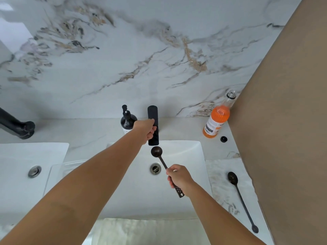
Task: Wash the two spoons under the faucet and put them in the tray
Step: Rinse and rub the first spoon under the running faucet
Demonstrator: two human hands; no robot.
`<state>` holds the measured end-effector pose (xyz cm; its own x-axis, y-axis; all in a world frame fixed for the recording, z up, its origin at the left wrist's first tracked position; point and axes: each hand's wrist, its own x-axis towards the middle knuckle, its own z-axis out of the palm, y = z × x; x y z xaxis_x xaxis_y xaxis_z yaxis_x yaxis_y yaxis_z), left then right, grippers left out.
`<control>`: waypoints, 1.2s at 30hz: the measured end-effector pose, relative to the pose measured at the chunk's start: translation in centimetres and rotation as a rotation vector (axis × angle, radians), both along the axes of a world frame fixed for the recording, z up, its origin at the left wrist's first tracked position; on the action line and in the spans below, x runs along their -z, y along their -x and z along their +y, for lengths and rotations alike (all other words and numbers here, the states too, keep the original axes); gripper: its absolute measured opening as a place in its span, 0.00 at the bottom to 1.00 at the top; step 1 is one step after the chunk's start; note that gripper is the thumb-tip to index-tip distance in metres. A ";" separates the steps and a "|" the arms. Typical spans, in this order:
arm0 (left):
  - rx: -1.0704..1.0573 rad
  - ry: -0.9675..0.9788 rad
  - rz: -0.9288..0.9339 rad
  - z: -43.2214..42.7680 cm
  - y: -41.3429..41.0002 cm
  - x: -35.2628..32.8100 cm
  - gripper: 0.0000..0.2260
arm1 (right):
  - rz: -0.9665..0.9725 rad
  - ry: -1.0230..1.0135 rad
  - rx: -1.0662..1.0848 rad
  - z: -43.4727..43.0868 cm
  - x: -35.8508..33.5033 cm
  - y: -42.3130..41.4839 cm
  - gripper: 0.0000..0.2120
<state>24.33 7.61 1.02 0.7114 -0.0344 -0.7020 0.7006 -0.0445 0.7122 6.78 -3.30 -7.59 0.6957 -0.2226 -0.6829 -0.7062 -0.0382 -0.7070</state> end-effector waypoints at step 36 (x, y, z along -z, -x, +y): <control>-0.009 0.228 0.185 1.6 7.4 9.1 0.07 | -0.025 0.127 -0.065 0.8 -0.8 -0.6 0.07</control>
<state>16.93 9.21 -8.09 0.5729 -0.2001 -0.7948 0.8192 0.1093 0.5630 7.40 -2.47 -6.80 0.7276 -0.2602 -0.6348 -0.6819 -0.1730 -0.7107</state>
